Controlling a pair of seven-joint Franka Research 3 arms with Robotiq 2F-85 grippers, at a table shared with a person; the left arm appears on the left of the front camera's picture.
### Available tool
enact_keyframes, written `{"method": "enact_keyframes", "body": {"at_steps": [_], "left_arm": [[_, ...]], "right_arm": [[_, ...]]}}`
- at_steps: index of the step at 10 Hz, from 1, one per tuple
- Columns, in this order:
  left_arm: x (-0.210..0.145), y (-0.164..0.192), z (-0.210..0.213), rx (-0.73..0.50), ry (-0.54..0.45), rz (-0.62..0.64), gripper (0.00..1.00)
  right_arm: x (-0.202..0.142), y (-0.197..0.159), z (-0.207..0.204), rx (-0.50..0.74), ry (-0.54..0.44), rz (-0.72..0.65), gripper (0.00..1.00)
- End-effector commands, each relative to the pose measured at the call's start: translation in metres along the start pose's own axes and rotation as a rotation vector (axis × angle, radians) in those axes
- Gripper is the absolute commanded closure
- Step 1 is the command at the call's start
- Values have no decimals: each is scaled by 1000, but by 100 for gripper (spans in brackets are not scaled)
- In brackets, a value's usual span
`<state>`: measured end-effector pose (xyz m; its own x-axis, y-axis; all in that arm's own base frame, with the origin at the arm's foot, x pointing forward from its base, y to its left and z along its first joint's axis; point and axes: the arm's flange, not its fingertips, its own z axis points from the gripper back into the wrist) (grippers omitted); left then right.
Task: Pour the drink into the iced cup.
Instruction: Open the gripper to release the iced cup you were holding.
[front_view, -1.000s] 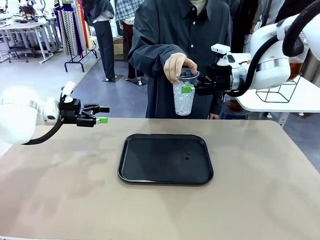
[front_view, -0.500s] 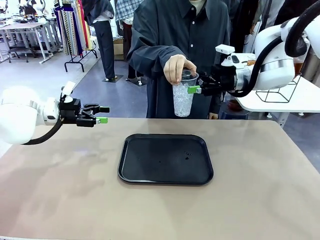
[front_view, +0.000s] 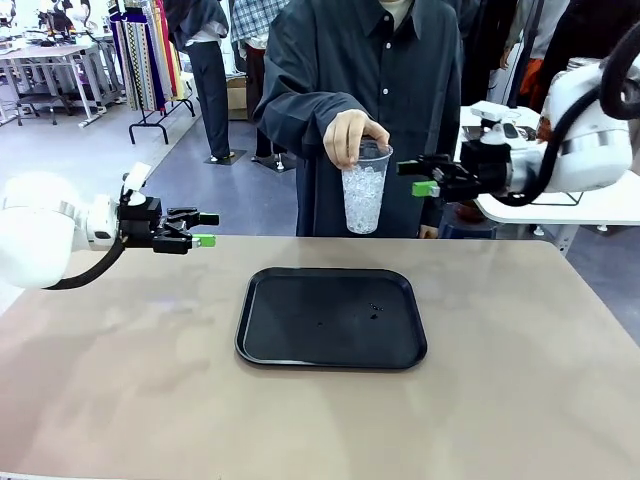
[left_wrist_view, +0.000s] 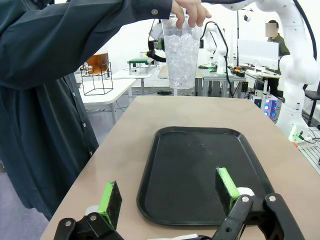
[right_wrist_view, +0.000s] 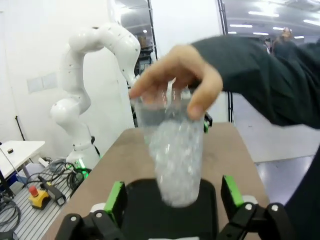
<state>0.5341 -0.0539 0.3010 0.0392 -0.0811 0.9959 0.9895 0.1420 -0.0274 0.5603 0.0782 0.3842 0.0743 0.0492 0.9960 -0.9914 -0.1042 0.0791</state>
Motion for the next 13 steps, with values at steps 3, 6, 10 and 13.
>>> {"method": "enact_keyframes", "body": {"at_steps": [3, 6, 10, 13], "left_arm": [[2, 1, 0, 2, -1, -4, 0], [2, 1, 0, 2, -1, -4, 0], [2, 1, 0, 2, -1, -4, 0], [2, 1, 0, 2, -1, -4, 0]], "right_arm": [[-48, 33, 55, -57, 42, 85, 0], [-73, 42, 79, -103, 6, 91, 0], [-76, 40, 86, -105, 25, 62, 0], [-76, 40, 86, -105, 25, 62, 0]]}}
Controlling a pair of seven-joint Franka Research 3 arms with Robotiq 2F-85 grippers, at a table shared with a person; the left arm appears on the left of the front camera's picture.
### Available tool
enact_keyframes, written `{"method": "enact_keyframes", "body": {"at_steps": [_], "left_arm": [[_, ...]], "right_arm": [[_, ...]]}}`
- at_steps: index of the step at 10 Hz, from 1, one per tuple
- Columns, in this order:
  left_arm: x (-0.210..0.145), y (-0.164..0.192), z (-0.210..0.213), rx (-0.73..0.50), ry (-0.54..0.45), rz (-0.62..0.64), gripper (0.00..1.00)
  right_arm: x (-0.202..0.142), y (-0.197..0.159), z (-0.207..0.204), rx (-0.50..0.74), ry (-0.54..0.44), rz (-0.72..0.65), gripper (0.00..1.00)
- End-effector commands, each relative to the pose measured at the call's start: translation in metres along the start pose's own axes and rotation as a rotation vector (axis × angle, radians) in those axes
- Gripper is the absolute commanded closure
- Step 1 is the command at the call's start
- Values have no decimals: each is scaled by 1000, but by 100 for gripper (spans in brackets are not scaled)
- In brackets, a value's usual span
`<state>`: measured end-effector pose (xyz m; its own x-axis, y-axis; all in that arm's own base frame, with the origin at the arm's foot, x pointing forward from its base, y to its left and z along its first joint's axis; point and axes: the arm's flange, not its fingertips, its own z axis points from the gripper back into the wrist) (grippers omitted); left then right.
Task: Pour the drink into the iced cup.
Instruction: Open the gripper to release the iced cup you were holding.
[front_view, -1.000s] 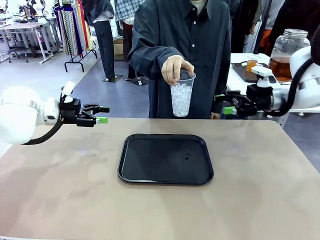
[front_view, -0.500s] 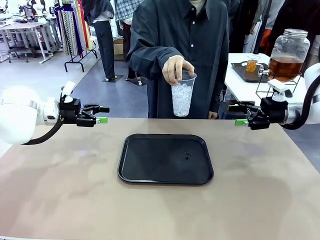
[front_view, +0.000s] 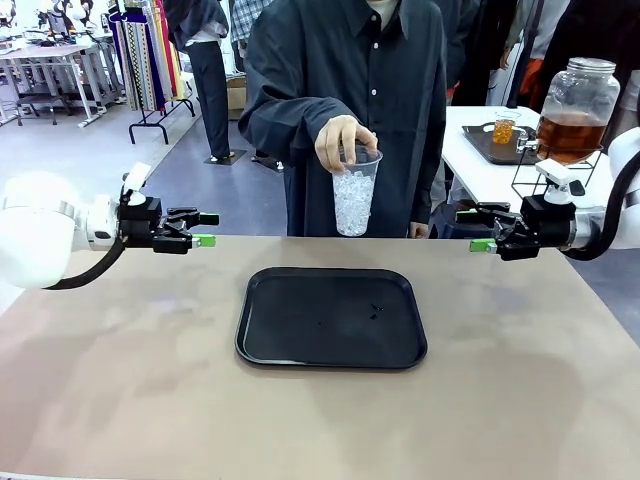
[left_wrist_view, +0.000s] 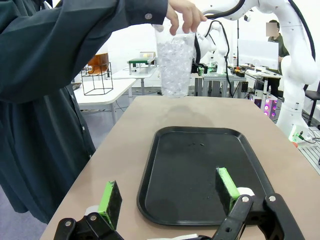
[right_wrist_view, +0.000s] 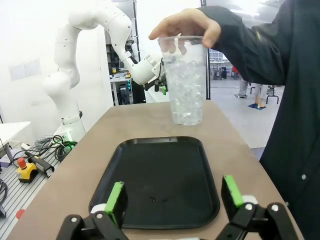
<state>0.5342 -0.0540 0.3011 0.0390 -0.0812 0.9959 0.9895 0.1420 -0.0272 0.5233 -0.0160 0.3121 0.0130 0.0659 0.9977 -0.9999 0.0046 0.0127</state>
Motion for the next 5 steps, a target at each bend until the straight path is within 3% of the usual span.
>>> {"method": "enact_keyframes", "body": {"at_steps": [1, 5], "left_arm": [[2, 1, 0, 2, -1, -4, 0], [2, 1, 0, 2, -1, -4, 0]], "right_arm": [[3, -1, -1, 8, 5, 1, 0], [3, -1, -1, 8, 5, 1, 0]]}}
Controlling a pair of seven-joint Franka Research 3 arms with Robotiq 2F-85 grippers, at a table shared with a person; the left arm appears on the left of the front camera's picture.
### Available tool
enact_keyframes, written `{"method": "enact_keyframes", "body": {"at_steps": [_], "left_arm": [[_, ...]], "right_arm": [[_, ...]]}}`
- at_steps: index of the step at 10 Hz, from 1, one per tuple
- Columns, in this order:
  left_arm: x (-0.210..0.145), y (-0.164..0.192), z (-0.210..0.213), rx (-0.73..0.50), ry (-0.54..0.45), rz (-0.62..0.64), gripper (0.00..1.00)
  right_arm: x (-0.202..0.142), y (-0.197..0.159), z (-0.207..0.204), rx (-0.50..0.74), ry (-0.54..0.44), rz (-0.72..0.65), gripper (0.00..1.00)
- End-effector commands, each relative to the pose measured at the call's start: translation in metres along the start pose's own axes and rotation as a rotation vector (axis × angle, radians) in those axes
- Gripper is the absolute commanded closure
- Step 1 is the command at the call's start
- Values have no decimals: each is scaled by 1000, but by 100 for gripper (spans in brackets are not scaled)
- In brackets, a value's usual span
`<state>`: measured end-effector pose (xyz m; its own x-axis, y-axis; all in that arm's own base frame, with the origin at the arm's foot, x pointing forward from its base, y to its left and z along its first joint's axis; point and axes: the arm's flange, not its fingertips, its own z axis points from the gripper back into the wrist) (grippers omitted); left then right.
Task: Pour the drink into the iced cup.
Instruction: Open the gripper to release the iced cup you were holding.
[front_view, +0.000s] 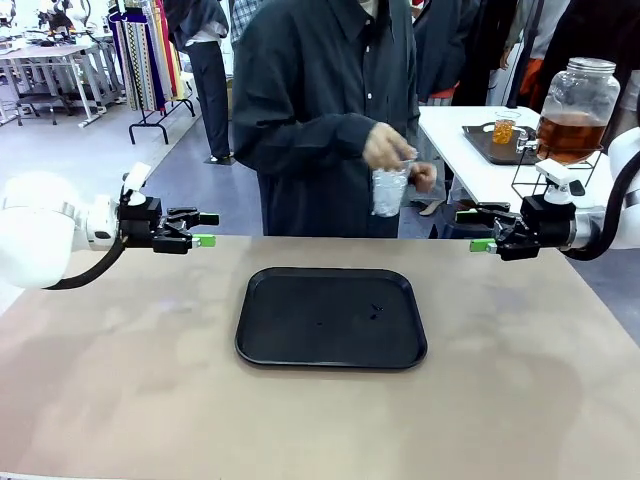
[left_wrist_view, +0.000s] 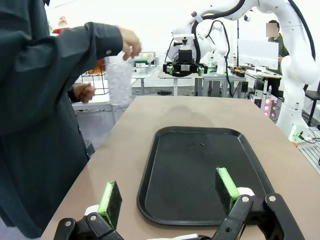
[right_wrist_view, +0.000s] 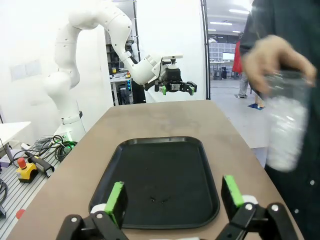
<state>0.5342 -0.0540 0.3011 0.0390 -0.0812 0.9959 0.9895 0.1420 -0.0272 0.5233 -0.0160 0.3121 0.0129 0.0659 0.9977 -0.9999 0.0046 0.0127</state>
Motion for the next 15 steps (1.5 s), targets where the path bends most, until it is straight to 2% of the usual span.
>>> {"method": "enact_keyframes", "body": {"at_steps": [1, 15], "left_arm": [[2, 1, 0, 2, -1, -4, 0], [2, 1, 0, 2, -1, -4, 0]], "right_arm": [[3, -1, -1, 8, 5, 1, 0], [3, -1, -1, 8, 5, 1, 0]]}}
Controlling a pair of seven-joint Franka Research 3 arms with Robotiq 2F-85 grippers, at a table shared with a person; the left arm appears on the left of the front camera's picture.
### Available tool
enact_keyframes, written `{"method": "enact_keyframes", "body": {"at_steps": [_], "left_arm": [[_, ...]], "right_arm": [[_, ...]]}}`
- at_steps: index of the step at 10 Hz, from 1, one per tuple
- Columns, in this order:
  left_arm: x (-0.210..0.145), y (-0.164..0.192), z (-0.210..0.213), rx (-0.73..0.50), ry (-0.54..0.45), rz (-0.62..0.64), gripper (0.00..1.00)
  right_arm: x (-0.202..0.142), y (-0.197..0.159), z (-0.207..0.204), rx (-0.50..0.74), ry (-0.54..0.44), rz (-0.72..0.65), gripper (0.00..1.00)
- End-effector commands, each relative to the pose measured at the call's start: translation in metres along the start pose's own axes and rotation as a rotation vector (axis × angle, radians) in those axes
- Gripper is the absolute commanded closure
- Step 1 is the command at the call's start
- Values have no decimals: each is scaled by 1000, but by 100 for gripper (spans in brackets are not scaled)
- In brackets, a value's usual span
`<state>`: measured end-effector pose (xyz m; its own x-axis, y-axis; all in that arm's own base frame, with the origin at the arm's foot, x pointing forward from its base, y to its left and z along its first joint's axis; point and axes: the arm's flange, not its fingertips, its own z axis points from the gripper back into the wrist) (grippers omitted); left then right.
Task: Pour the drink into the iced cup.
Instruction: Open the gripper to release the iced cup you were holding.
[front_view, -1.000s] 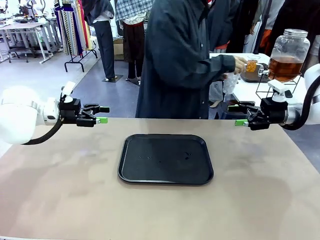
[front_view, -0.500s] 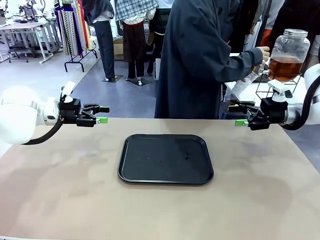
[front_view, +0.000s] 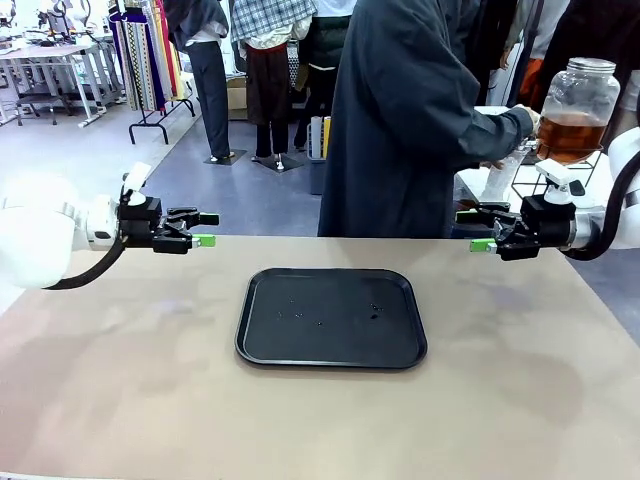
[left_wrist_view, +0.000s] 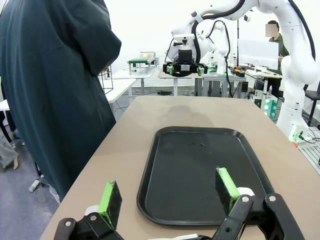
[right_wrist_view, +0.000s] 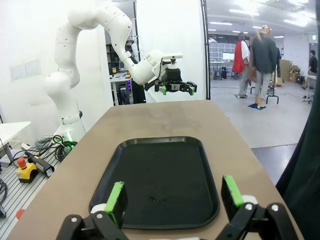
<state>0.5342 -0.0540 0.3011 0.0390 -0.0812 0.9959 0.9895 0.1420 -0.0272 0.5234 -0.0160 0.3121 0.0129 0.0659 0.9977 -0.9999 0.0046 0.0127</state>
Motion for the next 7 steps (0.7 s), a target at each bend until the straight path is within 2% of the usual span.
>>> {"method": "enact_keyframes", "body": {"at_steps": [1, 7], "left_arm": [[2, 1, 0, 2, -1, -4, 0], [2, 1, 0, 2, -1, -4, 0]], "right_arm": [[3, -1, -1, 8, 5, 1, 0], [3, -1, -1, 8, 5, 1, 0]]}}
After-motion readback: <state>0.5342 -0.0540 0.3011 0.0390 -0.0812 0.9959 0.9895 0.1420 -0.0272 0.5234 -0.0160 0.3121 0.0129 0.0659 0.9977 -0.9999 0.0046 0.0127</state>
